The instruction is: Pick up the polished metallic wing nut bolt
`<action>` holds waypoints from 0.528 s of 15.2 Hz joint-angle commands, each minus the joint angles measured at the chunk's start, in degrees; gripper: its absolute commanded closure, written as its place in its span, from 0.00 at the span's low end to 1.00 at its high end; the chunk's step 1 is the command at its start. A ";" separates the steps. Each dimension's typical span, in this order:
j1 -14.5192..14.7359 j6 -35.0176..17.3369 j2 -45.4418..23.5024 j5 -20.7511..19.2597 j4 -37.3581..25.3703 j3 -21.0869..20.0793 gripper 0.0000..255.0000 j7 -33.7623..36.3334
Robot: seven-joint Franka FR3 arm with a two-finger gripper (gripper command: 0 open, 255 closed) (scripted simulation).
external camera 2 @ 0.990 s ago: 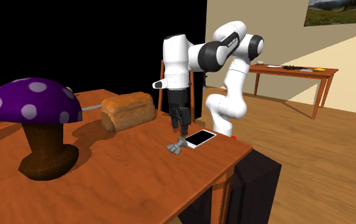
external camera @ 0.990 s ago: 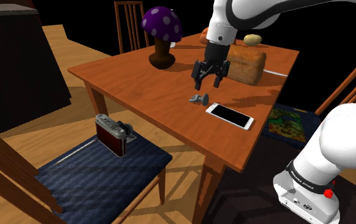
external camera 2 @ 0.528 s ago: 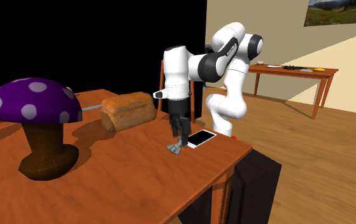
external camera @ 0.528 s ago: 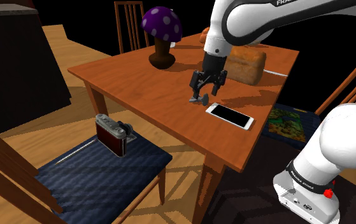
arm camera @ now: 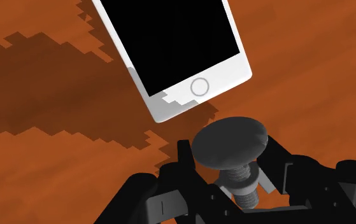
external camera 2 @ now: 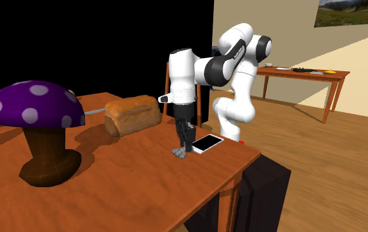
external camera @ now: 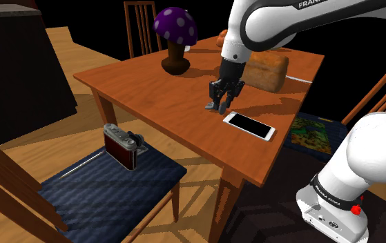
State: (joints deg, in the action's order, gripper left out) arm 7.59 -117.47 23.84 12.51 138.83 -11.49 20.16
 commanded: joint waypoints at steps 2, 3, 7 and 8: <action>0.04 -0.01 -0.08 0.04 0.00 -0.06 1.00 0.01; 0.05 0.03 -0.12 0.03 -0.08 -0.06 1.00 0.05; -0.04 3.27 0.71 -0.25 -2.51 0.21 1.00 0.39; -0.07 4.07 0.88 -0.32 -3.14 0.28 1.00 0.48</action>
State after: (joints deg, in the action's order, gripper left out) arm 7.58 -114.31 24.61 12.31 136.48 -11.32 20.59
